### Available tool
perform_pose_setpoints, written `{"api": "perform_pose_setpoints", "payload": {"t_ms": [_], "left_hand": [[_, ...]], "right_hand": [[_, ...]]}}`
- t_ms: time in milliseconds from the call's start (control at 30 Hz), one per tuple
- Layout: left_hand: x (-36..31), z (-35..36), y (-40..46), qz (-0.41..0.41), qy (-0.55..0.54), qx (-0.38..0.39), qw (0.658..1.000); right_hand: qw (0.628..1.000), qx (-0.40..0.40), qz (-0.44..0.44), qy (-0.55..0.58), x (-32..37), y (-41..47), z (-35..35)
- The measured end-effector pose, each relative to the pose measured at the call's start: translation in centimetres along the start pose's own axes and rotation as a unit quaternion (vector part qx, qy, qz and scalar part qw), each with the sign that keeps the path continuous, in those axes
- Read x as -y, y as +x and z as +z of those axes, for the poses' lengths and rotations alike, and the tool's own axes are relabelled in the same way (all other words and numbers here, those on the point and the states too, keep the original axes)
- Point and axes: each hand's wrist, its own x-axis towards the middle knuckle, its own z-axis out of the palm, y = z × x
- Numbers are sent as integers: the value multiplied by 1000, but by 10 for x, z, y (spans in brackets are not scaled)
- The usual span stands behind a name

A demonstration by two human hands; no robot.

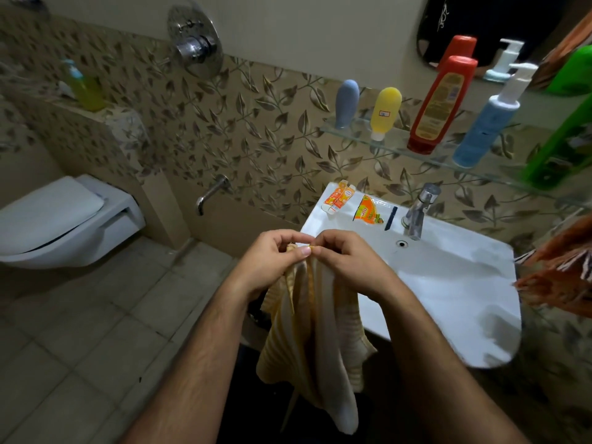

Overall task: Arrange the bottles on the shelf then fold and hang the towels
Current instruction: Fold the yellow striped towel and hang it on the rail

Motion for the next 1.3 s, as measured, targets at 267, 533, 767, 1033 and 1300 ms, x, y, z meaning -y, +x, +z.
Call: {"api": "perform_pose_setpoints", "payload": {"t_ms": [267, 533, 767, 1033, 1300], "left_hand": [[11, -18, 4, 3, 121, -138, 983], [8, -44, 3, 15, 153, -149, 977], [7, -74, 3, 50, 174, -182, 966], [17, -112, -5, 11, 88, -138, 986], [21, -111, -25, 38, -38, 70, 996]], "right_hand": [[991, -41, 95, 80, 14, -7, 18], [991, -75, 96, -49, 43, -25, 18], [997, -35, 64, -6, 62, -32, 36], [984, -158, 74, 40, 69, -24, 55], [989, -123, 58, -62, 77, 0, 103]]}}
